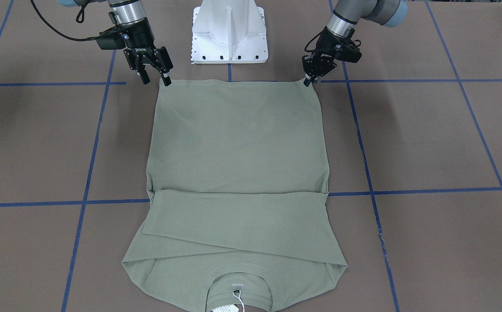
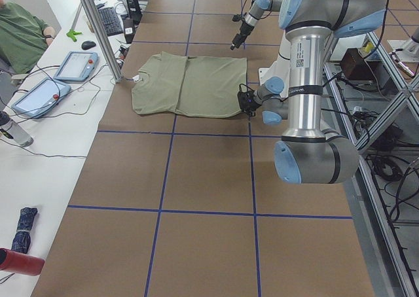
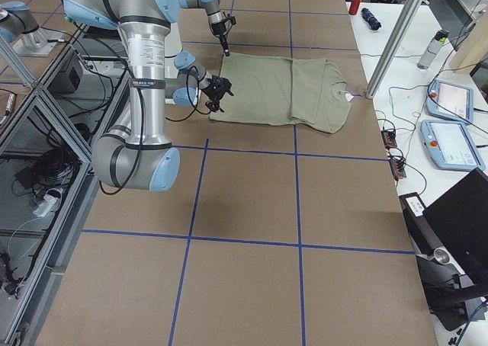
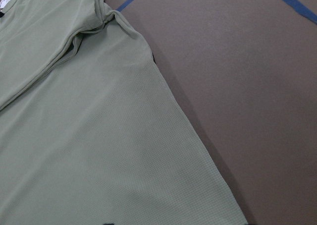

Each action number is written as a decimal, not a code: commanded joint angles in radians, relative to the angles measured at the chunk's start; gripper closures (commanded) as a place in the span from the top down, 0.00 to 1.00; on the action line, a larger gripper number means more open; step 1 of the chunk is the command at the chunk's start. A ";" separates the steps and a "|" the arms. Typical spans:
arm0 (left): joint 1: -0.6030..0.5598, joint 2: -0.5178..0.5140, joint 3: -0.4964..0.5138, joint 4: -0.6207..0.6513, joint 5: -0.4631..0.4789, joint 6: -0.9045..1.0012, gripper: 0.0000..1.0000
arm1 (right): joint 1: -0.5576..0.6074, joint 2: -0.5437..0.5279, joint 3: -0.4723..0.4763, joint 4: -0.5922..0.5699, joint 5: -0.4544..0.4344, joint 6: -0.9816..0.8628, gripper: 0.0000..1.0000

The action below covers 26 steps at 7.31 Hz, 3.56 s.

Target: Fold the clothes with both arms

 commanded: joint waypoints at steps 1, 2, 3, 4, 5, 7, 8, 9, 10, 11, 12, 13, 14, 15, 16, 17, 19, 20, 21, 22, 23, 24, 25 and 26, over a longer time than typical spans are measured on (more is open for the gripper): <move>-0.004 0.000 -0.070 -0.001 -0.001 -0.011 0.00 | -0.062 0.039 -0.007 -0.120 -0.053 0.112 0.89; -0.005 0.000 -0.104 -0.001 0.001 -0.012 0.00 | -0.078 0.042 -0.072 -0.131 -0.084 0.115 0.89; -0.005 -0.002 -0.106 -0.001 -0.001 -0.012 0.00 | -0.090 0.042 -0.077 -0.131 -0.087 0.115 0.89; -0.005 -0.002 -0.104 -0.001 -0.001 -0.012 0.00 | -0.116 0.042 -0.085 -0.133 -0.118 0.115 0.89; -0.004 -0.003 -0.104 -0.001 -0.001 -0.012 0.00 | -0.131 0.042 -0.088 -0.133 -0.141 0.115 0.88; -0.004 -0.003 -0.100 -0.001 -0.002 -0.012 0.00 | -0.153 0.042 -0.090 -0.134 -0.146 0.115 0.82; -0.004 -0.003 -0.097 -0.002 -0.002 -0.012 0.00 | -0.159 0.042 -0.090 -0.134 -0.144 0.115 0.82; -0.004 -0.003 -0.096 -0.002 -0.002 -0.014 0.00 | -0.168 0.042 -0.090 -0.134 -0.144 0.115 0.82; -0.004 -0.003 -0.095 -0.002 -0.002 -0.014 0.00 | -0.176 0.039 -0.090 -0.136 -0.146 0.115 0.82; -0.004 -0.003 -0.095 -0.002 -0.002 -0.014 0.00 | -0.176 0.038 -0.090 -0.136 -0.147 0.115 0.82; -0.004 -0.003 -0.095 -0.002 -0.002 -0.012 0.00 | -0.177 0.041 -0.090 -0.156 -0.150 0.115 0.81; -0.004 -0.003 -0.095 -0.002 -0.002 -0.012 0.00 | -0.177 0.042 -0.090 -0.160 -0.150 0.115 0.75; -0.004 -0.003 -0.096 -0.002 -0.002 -0.014 0.00 | -0.177 0.042 -0.091 -0.161 -0.155 0.115 0.65; -0.004 -0.003 -0.096 -0.002 -0.002 -0.014 0.00 | -0.179 0.042 -0.096 -0.162 -0.158 0.115 0.65; -0.004 -0.003 -0.100 -0.002 -0.002 -0.012 0.00 | -0.181 0.042 -0.096 -0.162 -0.158 0.115 0.65; -0.004 -0.003 -0.098 -0.002 -0.002 -0.012 0.00 | -0.184 0.042 -0.097 -0.164 -0.158 0.115 0.63; -0.004 -0.003 -0.100 -0.002 -0.002 -0.014 0.00 | -0.184 0.044 -0.096 -0.164 -0.156 0.114 0.00; -0.004 -0.003 -0.101 -0.004 -0.004 -0.012 0.00 | -0.184 0.044 -0.093 -0.164 -0.155 0.114 0.00; -0.004 -0.003 -0.103 -0.004 -0.004 -0.012 0.00 | -0.178 0.042 -0.087 -0.171 -0.150 0.099 0.00; -0.004 -0.003 -0.109 -0.002 -0.008 -0.012 0.00 | -0.165 0.042 -0.015 -0.246 -0.133 0.082 0.00; -0.011 0.012 -0.185 0.022 -0.037 0.004 0.00 | -0.141 0.042 0.150 -0.407 -0.048 0.025 0.00; -0.037 0.014 -0.270 0.106 -0.125 0.003 0.00 | -0.116 0.045 0.280 -0.532 0.021 0.017 0.00; -0.072 0.011 -0.379 0.222 -0.196 0.005 0.00 | -0.104 0.062 0.427 -0.658 0.076 -0.019 0.00; -0.124 0.005 -0.511 0.343 -0.265 0.034 0.00 | -0.058 0.106 0.544 -0.791 0.162 -0.038 0.00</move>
